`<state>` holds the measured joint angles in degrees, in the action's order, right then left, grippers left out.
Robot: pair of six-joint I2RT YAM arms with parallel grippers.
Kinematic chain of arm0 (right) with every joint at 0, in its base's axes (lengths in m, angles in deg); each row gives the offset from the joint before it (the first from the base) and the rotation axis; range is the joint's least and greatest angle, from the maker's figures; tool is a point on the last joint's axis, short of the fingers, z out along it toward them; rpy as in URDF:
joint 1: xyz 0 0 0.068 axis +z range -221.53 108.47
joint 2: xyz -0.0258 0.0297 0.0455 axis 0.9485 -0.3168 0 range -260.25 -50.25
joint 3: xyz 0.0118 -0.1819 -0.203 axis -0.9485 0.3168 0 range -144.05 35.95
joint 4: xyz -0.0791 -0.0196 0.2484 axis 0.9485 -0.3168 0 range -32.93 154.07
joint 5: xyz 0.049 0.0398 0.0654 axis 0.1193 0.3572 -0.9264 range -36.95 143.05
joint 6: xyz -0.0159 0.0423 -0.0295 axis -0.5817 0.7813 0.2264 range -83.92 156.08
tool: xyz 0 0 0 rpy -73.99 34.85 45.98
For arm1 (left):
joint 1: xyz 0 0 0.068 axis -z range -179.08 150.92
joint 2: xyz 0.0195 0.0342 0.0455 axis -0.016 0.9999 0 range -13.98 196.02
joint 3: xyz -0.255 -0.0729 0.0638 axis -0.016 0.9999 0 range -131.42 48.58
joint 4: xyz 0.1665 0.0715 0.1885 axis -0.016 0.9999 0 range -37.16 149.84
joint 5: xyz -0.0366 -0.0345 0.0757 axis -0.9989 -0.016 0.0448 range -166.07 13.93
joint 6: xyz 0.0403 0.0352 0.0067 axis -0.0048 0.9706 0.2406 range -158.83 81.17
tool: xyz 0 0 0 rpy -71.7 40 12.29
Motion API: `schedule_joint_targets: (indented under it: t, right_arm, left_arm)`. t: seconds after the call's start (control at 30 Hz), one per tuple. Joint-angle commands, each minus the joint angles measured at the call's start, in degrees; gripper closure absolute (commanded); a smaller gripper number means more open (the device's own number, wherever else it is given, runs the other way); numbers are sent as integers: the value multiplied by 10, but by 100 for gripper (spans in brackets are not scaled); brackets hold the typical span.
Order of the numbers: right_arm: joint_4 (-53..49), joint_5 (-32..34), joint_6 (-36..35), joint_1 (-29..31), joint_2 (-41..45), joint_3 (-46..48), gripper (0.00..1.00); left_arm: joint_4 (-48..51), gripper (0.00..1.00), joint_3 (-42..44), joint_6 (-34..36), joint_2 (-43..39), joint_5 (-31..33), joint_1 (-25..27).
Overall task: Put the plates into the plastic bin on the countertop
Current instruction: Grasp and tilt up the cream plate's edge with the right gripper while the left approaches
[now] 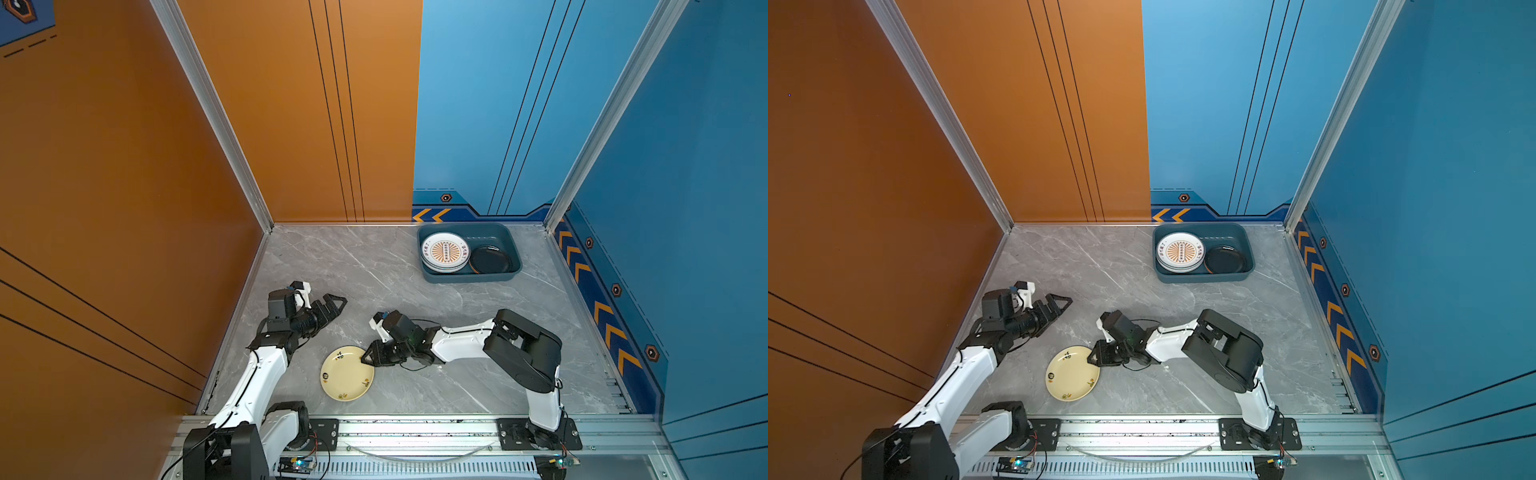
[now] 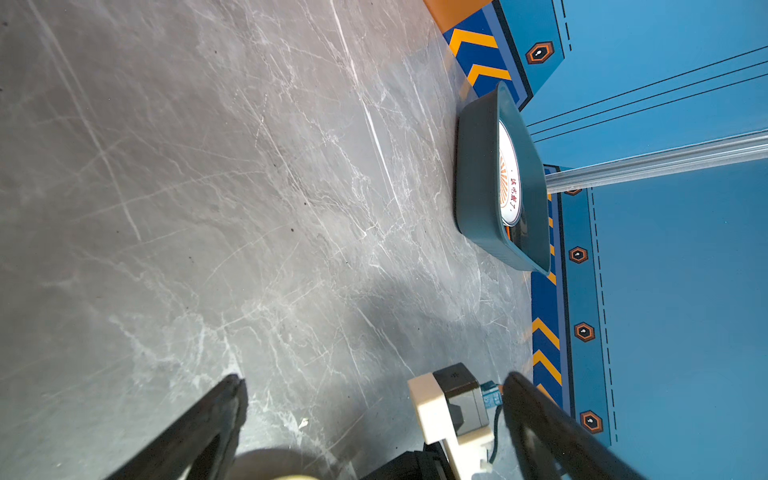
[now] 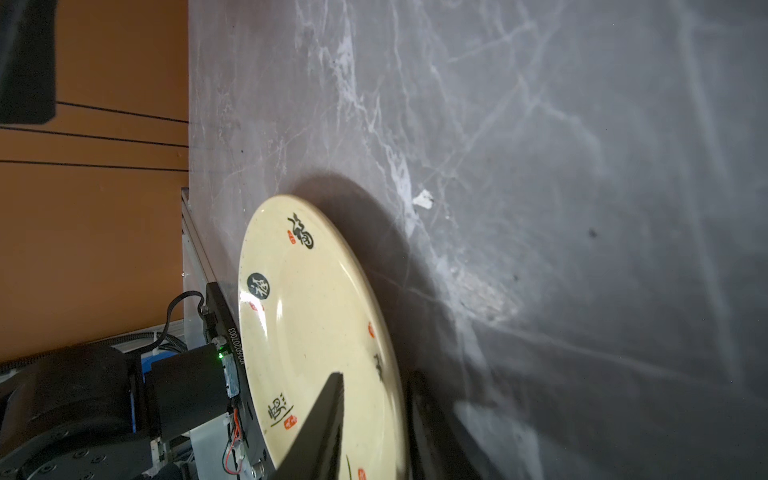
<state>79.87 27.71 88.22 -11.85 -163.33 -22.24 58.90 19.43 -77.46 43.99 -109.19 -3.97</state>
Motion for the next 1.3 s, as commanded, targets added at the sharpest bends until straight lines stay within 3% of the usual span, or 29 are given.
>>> schedule_joint_targets:
  t: [0.0, 0.6, 1.03, 1.27]
  right_arm:
    - [-56, 18, -9, 7, -26, -2, 76]
    - [-59, 7, -26, -45, 45, 40, 96]
    - [-131, 6, -72, -152, 209, 110, 99]
    - [-226, 1, -121, -231, 300, 109, 99]
  left_arm:
    - [-11, 2, 9, -4, -1, -12, -4]
    - [-23, 2, 13, -7, 4, -18, 2]
    - [-37, 2, 20, -7, 25, 2, 50]
    - [-133, 0, 42, -47, 60, -12, 110]
